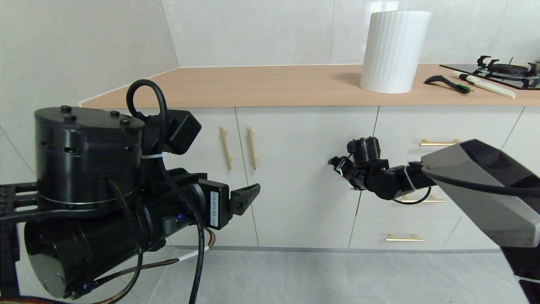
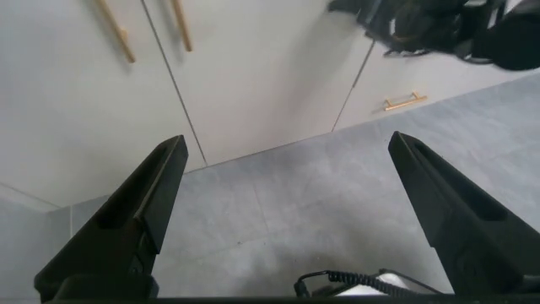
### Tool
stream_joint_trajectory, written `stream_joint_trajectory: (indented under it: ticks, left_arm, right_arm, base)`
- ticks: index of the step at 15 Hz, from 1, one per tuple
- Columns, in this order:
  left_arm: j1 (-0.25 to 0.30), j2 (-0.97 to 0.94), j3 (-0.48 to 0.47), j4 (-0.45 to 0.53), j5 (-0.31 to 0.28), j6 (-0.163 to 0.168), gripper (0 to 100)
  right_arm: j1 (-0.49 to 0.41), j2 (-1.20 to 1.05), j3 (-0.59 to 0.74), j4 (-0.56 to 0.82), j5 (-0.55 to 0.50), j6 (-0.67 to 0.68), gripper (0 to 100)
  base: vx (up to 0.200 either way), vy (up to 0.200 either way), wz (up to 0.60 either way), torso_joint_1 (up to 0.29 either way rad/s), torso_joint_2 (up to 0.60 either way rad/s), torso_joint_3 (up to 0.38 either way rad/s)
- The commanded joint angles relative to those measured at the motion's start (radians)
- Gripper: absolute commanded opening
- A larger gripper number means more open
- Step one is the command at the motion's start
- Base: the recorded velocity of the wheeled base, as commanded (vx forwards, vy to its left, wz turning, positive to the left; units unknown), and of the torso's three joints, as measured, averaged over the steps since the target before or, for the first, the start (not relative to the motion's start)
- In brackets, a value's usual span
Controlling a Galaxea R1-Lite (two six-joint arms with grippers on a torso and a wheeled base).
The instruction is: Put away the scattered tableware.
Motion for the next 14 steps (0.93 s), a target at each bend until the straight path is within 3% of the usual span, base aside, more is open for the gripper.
stream_joint_trajectory:
  ticks: [1, 3, 5, 7, 8, 9, 10, 11, 12, 13, 14]
  left_arm:
    - [0.000, -0.002, -0.001, -0.002, 0.000, 0.000, 100]
    - [0.000, -0.034, 0.012, -0.002, 0.002, 0.000, 100]
    - [0.000, -0.116, 0.103, -0.003, 0.000, -0.003, 100]
    - [0.000, -0.148, 0.140, -0.003, 0.000, 0.000, 100]
    - [0.002, -0.330, 0.328, -0.005, 0.000, 0.000, 100]
    - [0.010, -0.387, 0.377, -0.005, 0.000, 0.000, 100]
    - [0.065, -0.516, 0.483, -0.005, 0.000, 0.004, 100]
    - [0.091, -0.580, 0.529, -0.003, 0.000, 0.012, 100]
    - [0.140, -0.715, 0.611, 0.000, -0.003, 0.017, 100]
    - [0.174, -0.787, 0.646, 0.004, -0.004, 0.026, 100]
    - [0.263, -0.887, 0.700, 0.014, -0.014, 0.061, 100]
  right_arm:
    - [0.089, -0.266, 0.205, 0.011, 0.018, -0.023, 100]
    - [0.127, -0.453, 0.366, 0.009, 0.004, -0.108, 100]
    - [0.130, -0.719, 0.622, 0.008, -0.042, -0.212, 100]
    - [0.130, -0.795, 0.694, 0.008, -0.053, -0.234, 100]
    - [0.060, -1.145, 0.995, 0.008, -0.045, -0.352, 100]
    - [-0.022, -1.208, 1.044, 0.008, -0.033, -0.404, 100]
    - [-0.233, -1.311, 1.123, 0.008, 0.048, -0.508, 100]
    - [-0.341, -1.361, 1.151, 0.009, 0.110, -0.543, 100]
    - [-0.519, -1.463, 1.206, 0.009, 0.242, -0.597, 100]
    - [-0.581, -1.539, 1.232, 0.014, 0.298, -0.626, 100]
    - [-0.603, -1.674, 1.277, 0.026, 0.355, -0.637, 100]
  base:
    - [0.000, 0.000, 0.00, 0.000, 0.00, 0.000]
    - [0.000, 0.000, 0.00, 0.000, 0.00, 0.000]
    - [0.000, 0.000, 0.00, 0.000, 0.00, 0.000]
    - [0.000, 0.000, 0.00, 0.000, 0.00, 0.000]
    - [0.000, 0.000, 0.00, 0.000, 0.00, 0.000]
    - [0.000, 0.000, 0.00, 0.000, 0.00, 0.000]
    - [0.000, 0.000, 0.00, 0.000, 0.00, 0.000]
    - [0.000, 0.000, 0.00, 0.000, 0.00, 0.000]
    - [0.000, 0.000, 0.00, 0.000, 0.00, 0.000]
    - [0.000, 0.000, 0.00, 0.000, 0.00, 0.000]
    - [0.000, 0.000, 0.00, 0.000, 0.00, 0.000]
